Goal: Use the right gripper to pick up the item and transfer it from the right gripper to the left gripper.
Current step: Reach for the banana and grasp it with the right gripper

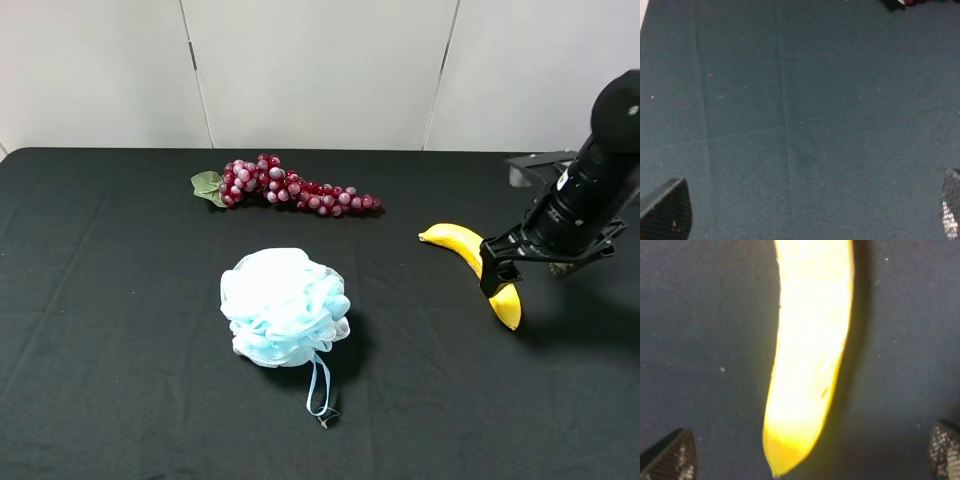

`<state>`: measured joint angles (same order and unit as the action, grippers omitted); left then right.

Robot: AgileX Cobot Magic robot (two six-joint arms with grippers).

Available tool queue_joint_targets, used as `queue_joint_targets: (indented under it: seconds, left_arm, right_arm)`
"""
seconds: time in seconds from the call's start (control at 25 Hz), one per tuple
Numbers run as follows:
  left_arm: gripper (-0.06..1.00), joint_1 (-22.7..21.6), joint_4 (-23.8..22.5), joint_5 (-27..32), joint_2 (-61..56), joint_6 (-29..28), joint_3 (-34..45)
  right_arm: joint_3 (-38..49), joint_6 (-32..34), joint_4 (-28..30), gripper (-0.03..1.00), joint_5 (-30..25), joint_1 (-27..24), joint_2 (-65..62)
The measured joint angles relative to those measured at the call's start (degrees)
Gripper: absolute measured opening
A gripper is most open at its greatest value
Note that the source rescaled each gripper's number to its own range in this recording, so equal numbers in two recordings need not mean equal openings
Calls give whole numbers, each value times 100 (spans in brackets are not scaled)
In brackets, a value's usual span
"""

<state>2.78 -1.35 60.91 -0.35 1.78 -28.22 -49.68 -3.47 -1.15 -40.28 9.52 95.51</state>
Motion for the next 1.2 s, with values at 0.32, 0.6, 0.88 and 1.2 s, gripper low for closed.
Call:
queue_joint_targets:
  seconds: [0.32, 0.6, 0.88, 1.2]
  left_arm:
    - [98, 0, 0, 0, 0, 0, 0]
    - [98, 0, 0, 0, 0, 0, 0]
    - [98, 0, 0, 0, 0, 0, 0]
    - [98, 0, 0, 0, 0, 0, 0]
  right_arm:
    - [0, 0, -25, 100, 247, 0, 531]
    - [0, 4, -31, 100, 294, 0, 846]
    - [-6, 19, -27, 100, 310, 0, 968]
    - [-6, 23, 5, 72, 326, 0, 968]
